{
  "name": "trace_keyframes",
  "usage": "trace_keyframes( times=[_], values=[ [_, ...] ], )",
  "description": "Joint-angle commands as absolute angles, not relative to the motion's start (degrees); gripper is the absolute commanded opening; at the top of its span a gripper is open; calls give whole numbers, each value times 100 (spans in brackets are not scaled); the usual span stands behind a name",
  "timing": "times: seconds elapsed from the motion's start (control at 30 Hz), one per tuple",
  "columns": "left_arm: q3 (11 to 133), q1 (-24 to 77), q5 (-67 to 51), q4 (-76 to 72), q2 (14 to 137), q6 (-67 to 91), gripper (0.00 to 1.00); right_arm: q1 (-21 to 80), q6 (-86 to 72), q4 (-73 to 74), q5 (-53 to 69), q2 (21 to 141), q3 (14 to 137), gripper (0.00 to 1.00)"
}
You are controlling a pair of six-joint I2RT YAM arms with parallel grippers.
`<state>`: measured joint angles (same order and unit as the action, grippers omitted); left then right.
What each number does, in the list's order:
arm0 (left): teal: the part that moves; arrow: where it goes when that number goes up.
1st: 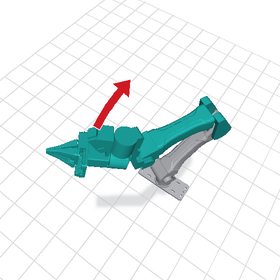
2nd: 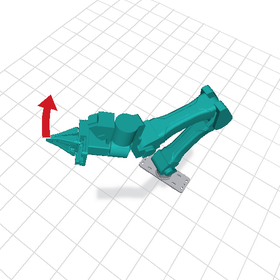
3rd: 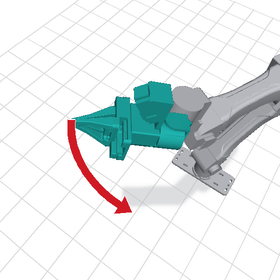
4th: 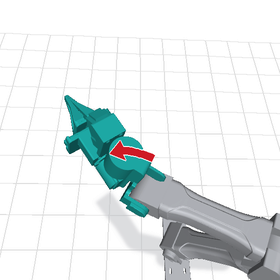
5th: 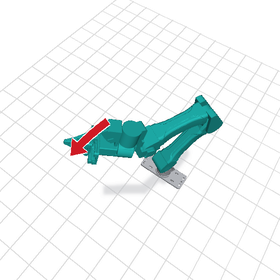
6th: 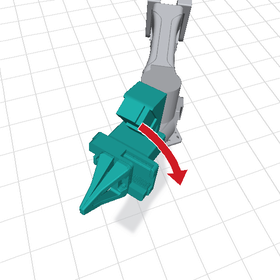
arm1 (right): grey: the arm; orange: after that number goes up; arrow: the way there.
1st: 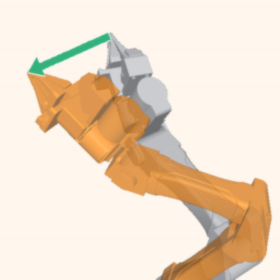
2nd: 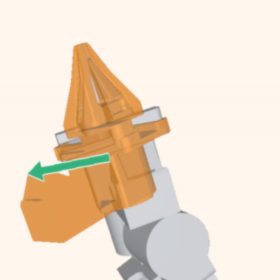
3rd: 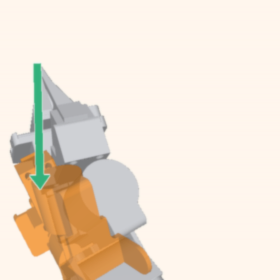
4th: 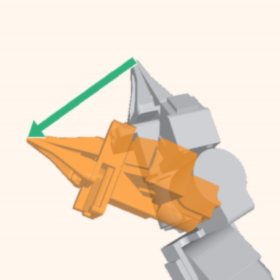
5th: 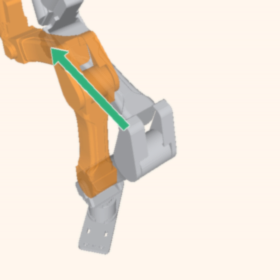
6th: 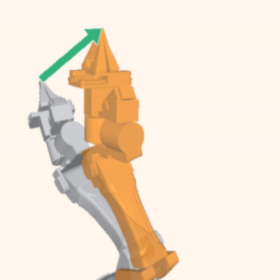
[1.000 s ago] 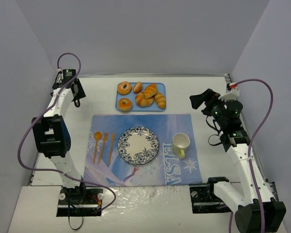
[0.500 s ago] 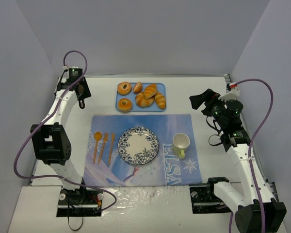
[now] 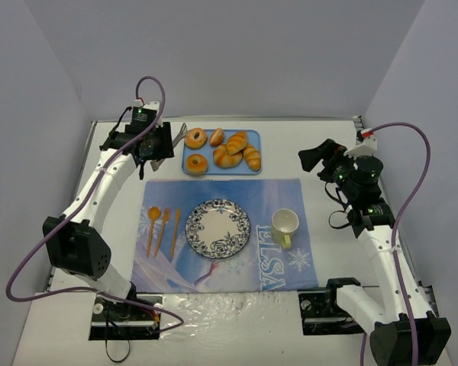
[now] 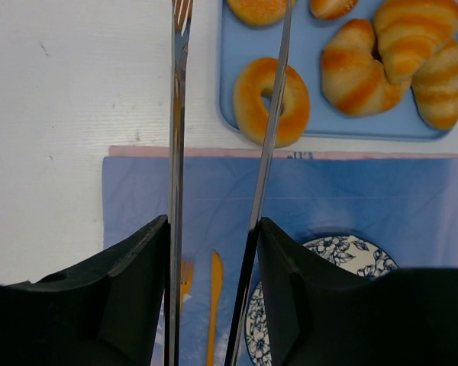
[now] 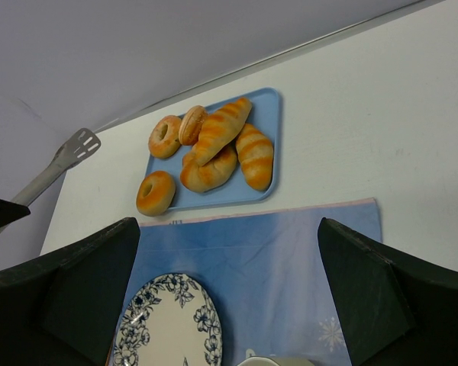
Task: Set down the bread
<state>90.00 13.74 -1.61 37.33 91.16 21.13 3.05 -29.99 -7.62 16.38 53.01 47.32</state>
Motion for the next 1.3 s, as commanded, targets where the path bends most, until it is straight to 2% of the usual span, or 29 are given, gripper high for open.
trace_keyframes(
  times=[0.0, 0.43, 0.5, 0.67, 1.27],
  values=[
    [9015, 1596, -538, 3724, 8596, 2030, 43, 325, -2909, -1046, 1597, 5229, 5077, 100],
    [8457, 2081, -167, 3867, 8437, 1899, 43, 334, -2936, -1046, 1564, 5247, 5011, 100],
    [8446, 2132, -61, 3886, 8437, 1889, 48, 334, -2936, -1047, 1564, 5246, 5010, 100],
    [8463, 2172, 79, 3903, 8473, 1872, 48, 334, -2944, -1054, 1573, 5229, 5000, 100],
    [8191, 2443, 290, 3534, 9050, 2214, 49, 334, -2989, -1151, 1608, 5185, 4834, 100]
  ],
)
